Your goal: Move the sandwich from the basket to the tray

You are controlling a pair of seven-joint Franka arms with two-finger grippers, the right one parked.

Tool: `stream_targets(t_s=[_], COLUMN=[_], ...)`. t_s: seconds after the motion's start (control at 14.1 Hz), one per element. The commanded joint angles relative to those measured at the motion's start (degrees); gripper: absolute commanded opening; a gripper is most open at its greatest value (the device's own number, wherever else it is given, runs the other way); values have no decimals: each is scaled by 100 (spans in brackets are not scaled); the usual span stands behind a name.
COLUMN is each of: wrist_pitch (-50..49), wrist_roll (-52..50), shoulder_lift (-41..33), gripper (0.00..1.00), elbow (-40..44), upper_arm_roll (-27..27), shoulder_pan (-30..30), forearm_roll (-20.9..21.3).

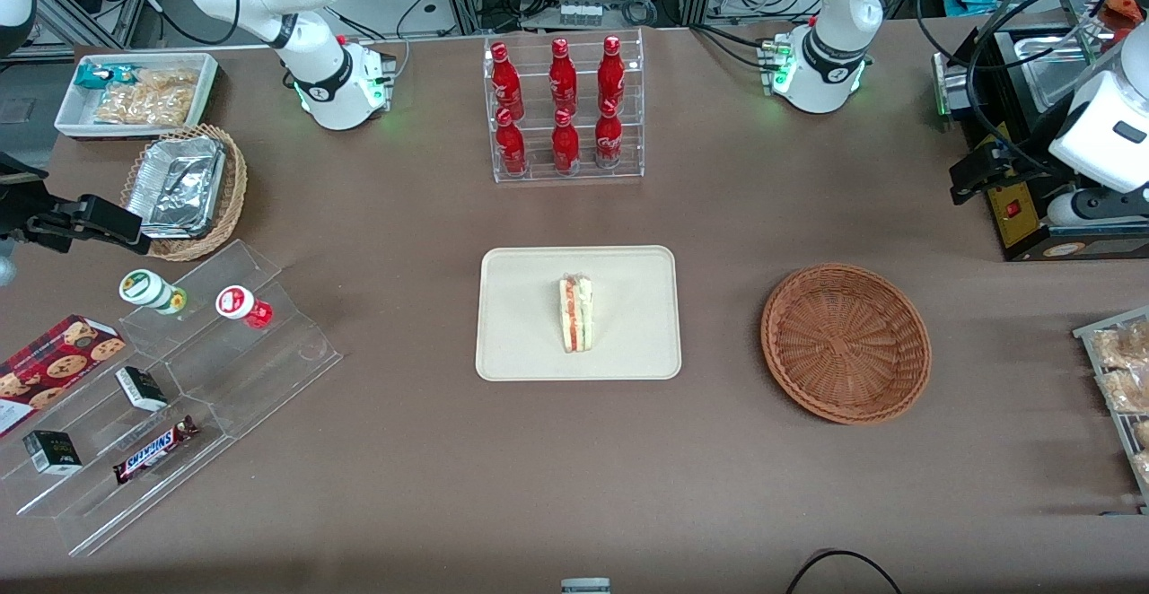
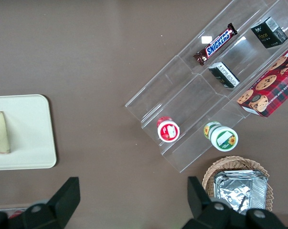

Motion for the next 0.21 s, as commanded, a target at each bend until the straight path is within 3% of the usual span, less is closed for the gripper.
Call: stream_targets(t_s=[0.0, 0.14], wrist_pitch=[38, 38], wrist_roll=[107, 107], shoulder_lift=[-81, -90], gripper=[100, 100], elbow=[-13, -13], upper_arm_roll=[-39, -39], shoulder_pan=[43, 43], forearm_roll=[-95, -95])
